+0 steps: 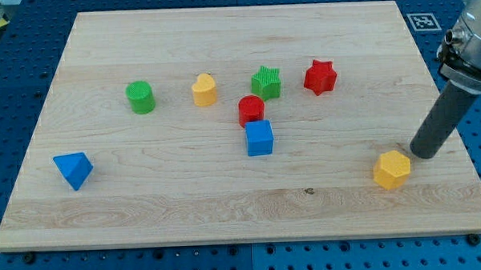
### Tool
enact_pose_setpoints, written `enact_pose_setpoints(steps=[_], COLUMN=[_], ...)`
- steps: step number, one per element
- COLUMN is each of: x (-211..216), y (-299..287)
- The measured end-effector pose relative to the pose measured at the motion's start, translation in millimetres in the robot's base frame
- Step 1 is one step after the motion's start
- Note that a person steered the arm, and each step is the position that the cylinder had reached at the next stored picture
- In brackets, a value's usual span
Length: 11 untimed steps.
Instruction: Move yellow hexagon towards bottom center
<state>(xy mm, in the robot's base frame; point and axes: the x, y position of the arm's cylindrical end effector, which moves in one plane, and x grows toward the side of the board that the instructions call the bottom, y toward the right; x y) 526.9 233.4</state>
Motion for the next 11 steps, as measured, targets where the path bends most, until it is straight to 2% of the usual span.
enact_pose_setpoints(steps=[1, 4, 5, 6, 7, 8, 10, 11], x=[19, 32, 39, 64, 78, 76, 41, 40], y=[-31, -107, -68, -56, -90, -106, -134, -143])
